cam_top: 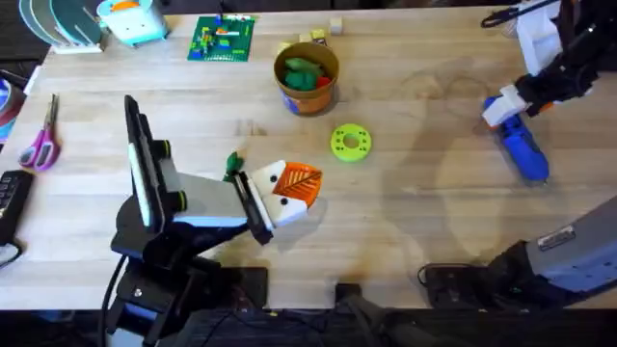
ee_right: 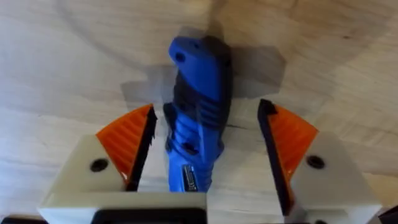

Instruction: Pick up the gripper from the table and insert it into the empty holder that is missing its gripper. Then pick up a screw, insert it into the mounting hole, and use the screwdriver to tighten it. Finally, clean up the table by picking up the vegetable and placing it into the bucket.

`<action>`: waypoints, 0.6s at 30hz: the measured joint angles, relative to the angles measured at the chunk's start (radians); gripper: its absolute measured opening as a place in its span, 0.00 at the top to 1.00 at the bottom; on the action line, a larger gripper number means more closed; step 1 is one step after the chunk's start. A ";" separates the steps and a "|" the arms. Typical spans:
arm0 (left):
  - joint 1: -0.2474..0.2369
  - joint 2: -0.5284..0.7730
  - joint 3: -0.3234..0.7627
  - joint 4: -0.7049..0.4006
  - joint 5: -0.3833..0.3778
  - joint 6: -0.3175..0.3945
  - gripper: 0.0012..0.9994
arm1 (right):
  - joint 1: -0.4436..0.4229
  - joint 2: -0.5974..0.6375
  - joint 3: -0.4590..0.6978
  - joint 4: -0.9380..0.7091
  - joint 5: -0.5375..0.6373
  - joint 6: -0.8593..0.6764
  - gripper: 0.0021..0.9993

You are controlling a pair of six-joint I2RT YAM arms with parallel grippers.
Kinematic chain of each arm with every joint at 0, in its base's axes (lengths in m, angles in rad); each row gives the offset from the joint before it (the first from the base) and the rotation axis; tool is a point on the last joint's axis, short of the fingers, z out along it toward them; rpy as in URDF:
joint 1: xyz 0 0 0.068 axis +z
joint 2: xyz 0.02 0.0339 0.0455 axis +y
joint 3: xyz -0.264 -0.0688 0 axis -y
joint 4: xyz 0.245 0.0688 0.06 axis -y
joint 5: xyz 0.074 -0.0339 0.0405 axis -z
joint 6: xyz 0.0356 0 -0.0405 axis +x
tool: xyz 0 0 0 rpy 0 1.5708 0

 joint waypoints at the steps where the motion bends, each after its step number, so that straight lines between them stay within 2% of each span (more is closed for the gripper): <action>1: 0.000 0.000 0.000 0.000 0.000 0.000 0.99 | 0.000 0.008 0.000 0.015 0.000 0.005 0.02; 7: 0.000 0.000 0.000 0.000 0.000 0.000 0.99 | 0.000 0.037 0.000 0.028 0.000 0.027 0.04; 13: 0.000 0.000 0.000 0.000 0.000 0.000 0.99 | 0.000 0.054 0.000 0.027 0.000 0.052 0.11; 16: 0.000 0.000 0.000 0.000 0.000 0.000 0.99 | 0.000 0.054 0.000 0.032 0.000 0.054 0.16; 18: 0.000 0.000 0.000 0.000 0.000 0.000 0.99 | 0.000 0.054 0.000 0.033 0.000 0.057 0.24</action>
